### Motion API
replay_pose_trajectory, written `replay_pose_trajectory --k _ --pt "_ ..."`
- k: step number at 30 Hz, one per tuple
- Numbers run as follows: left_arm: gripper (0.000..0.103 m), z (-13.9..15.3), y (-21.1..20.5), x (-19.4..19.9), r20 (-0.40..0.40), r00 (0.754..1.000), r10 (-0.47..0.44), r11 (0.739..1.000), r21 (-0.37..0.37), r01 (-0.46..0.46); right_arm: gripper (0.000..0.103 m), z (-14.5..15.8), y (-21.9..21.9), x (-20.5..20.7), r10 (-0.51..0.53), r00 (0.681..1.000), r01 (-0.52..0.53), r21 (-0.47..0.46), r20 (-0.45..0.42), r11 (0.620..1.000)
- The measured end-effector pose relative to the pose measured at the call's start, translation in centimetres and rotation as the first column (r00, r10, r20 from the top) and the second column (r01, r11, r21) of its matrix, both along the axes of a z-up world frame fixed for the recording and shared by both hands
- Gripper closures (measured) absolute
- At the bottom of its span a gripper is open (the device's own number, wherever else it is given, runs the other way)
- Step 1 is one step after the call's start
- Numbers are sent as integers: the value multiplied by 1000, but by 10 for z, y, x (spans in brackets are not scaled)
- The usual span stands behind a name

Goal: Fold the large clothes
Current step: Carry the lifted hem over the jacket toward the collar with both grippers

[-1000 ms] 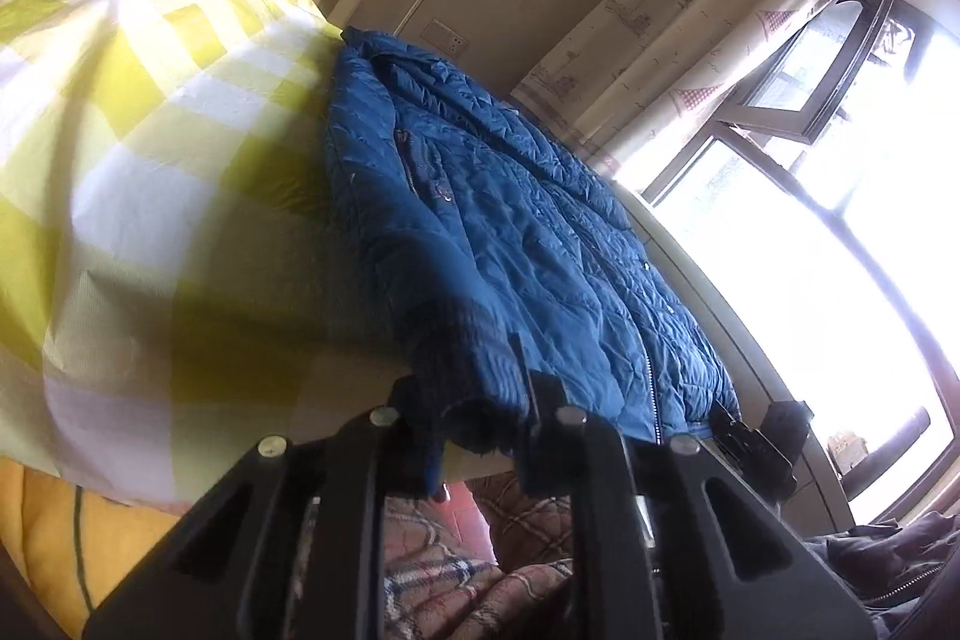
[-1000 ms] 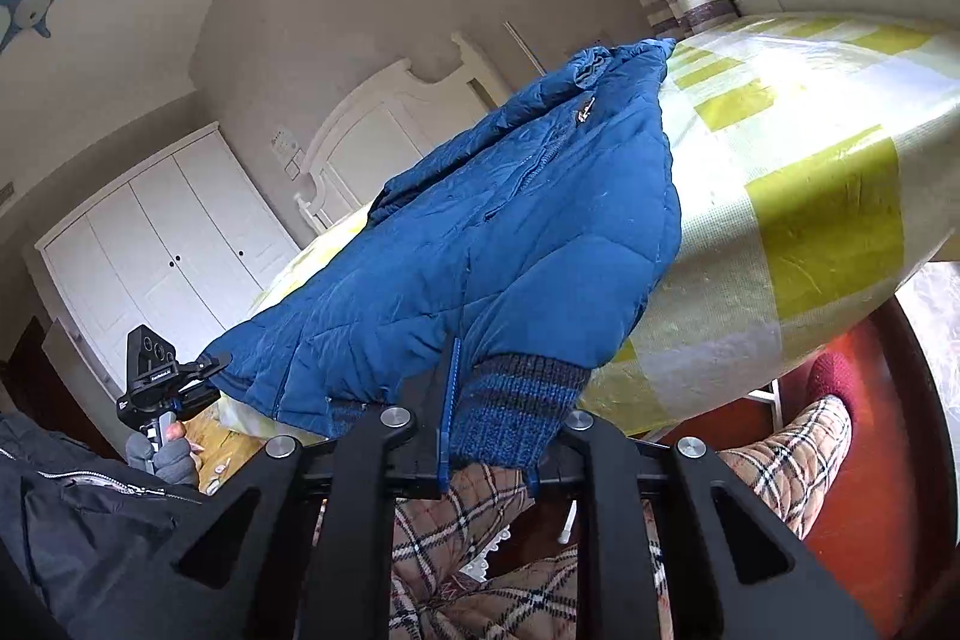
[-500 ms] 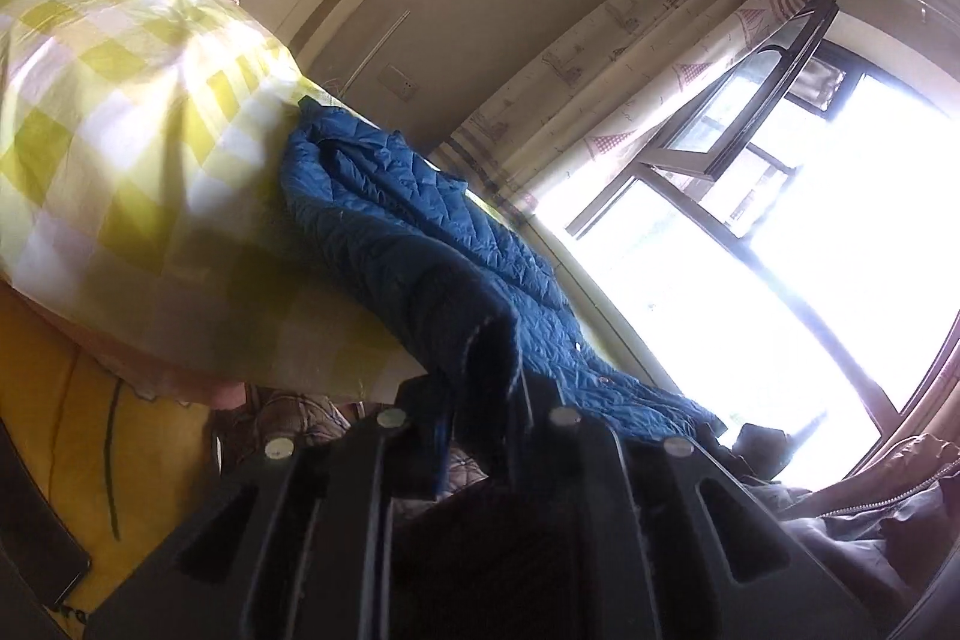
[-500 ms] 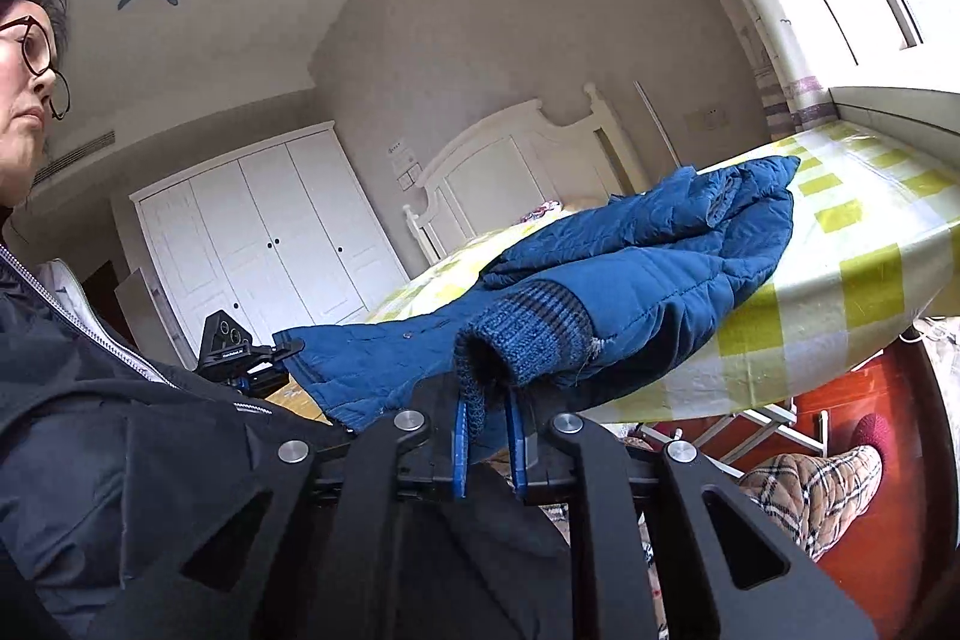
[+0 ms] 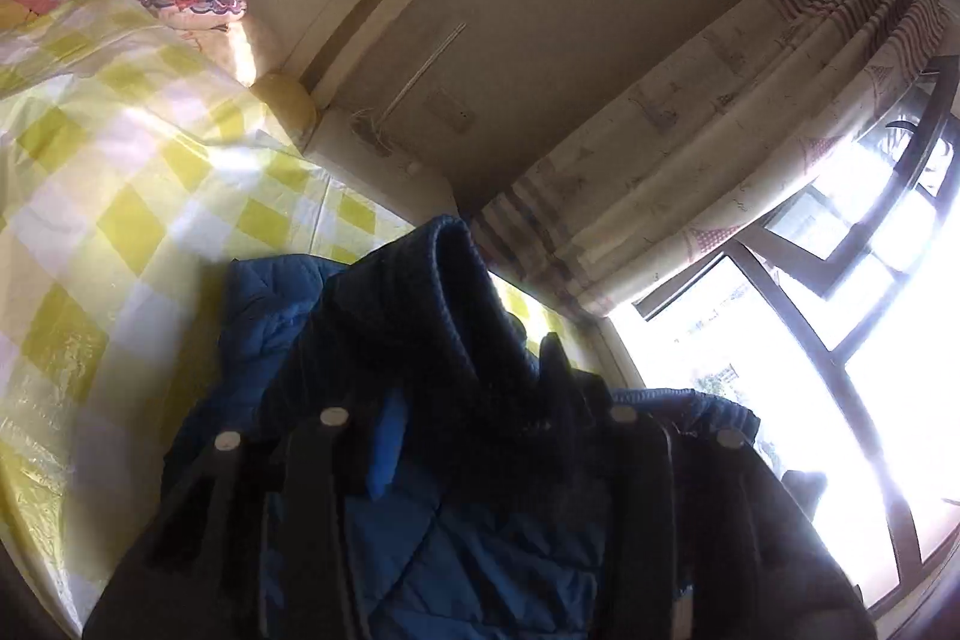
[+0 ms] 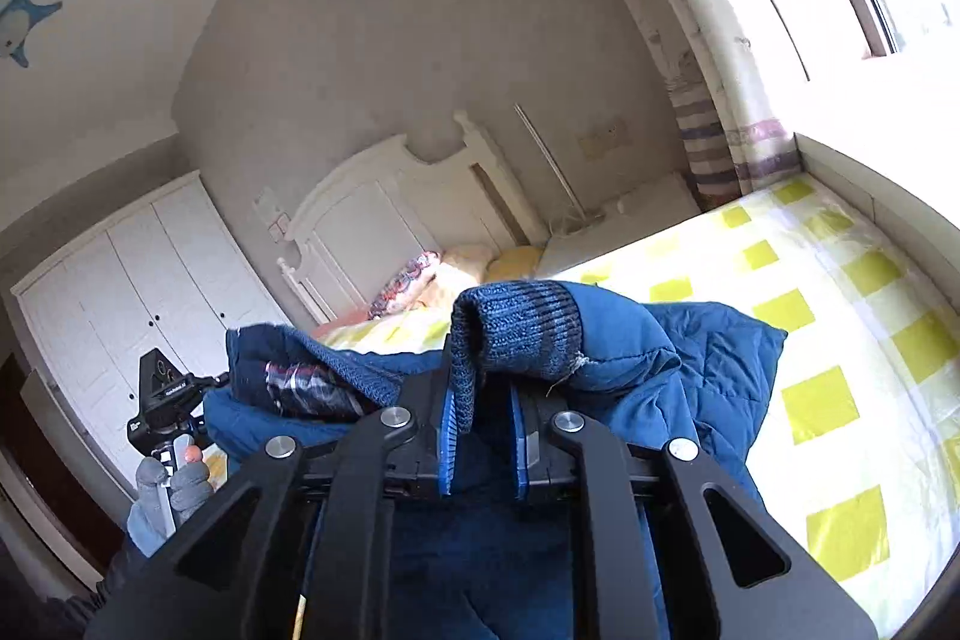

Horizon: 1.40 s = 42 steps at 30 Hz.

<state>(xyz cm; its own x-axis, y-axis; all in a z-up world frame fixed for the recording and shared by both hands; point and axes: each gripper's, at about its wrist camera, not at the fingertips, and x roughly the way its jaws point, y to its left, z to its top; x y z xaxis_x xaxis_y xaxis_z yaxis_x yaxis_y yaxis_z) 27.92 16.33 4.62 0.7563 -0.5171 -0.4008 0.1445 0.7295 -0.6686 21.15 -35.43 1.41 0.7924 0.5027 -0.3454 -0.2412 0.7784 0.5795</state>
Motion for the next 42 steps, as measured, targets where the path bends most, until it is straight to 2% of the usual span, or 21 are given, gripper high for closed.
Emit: replay_pose_trajectory --k 1,2,5,7,9,12,16,18,22,29,30,31,32,33,34,35,36,37,39,42 --pt "26 -15 4 17 -54 996 64 998 22 -63 67 -14 -6 10 -18 998 18 1 -52 1000" --pt "24 -30 13 29 -95 988 120 993 28 -118 59 -23 -14 14 -42 997 42 -7 -69 999" --pt "22 -56 46 43 -144 974 176 982 -43 -184 58 -33 -34 13 -75 996 70 -89 -49 994" --pt "21 -57 64 48 -130 972 194 981 28 -192 58 -41 -45 18 -71 995 60 -150 -75 987" --pt "21 -55 68 55 -110 980 164 981 127 -149 58 -49 -51 28 -50 993 28 -195 -108 980" --pt "18 -57 58 63 -118 993 28 976 217 -2 58 -59 -51 43 4 990 -36 -219 -143 975" --pt "11 -61 27 71 -122 986 -118 936 317 151 42 -67 -39 56 58 984 -98 -245 -166 965" --pt "9 -63 11 77 -135 978 -161 914 352 199 39 -70 -35 59 64 983 -107 -255 -173 961" --pt "9 -74 -7 101 -175 963 -207 876 405 262 37 -77 -39 57 79 979 -120 -220 -187 968" --pt "9 -85 -24 127 -210 941 -265 848 413 331 36 -84 -39 55 111 975 -150 -198 -194 969" --pt "10 -87 -28 128 -213 936 -279 840 418 345 38 -82 -37 55 114 975 -152 -204 -188 967" --pt "12 -88 -33 129 -213 935 -285 828 436 352 47 -79 -34 53 106 979 -145 -235 -172 961" --pt "27 -89 -38 127 -199 938 -284 817 462 346 59 -74 -29 49 100 984 -138 -279 -145 950" --pt "48 -89 -41 123 -181 947 -265 809 493 320 69 -68 -22 43 96 989 -129 -331 -113 935" --pt "61 -87 -41 117 -155 958 -242 807 515 287 86 -60 -14 35 79 994 -103 -391 -78 914" --pt "83 -82 -40 108 -118 963 -241 813 518 267 91 -48 -4 22 50 998 -61 -449 -37 892" --pt "89 -74 -36 94 -72 969 -236 825 512 239 93 -34 5 6 45 999 -34 -484 11 875" --pt "90 -63 -31 76 -17 973 -228 840 503 206 94 -18 13 -11 51 997 -11 -512 65 859" --pt "91 -32 -22 36 89 967 -238 860 482 168 96 23 24 -38 71 985 28 -546 159 838" --pt "91 31 -14 9 205 953 -223 869 484 99 97 90 26 -34 76 965 74 -541 250 838"
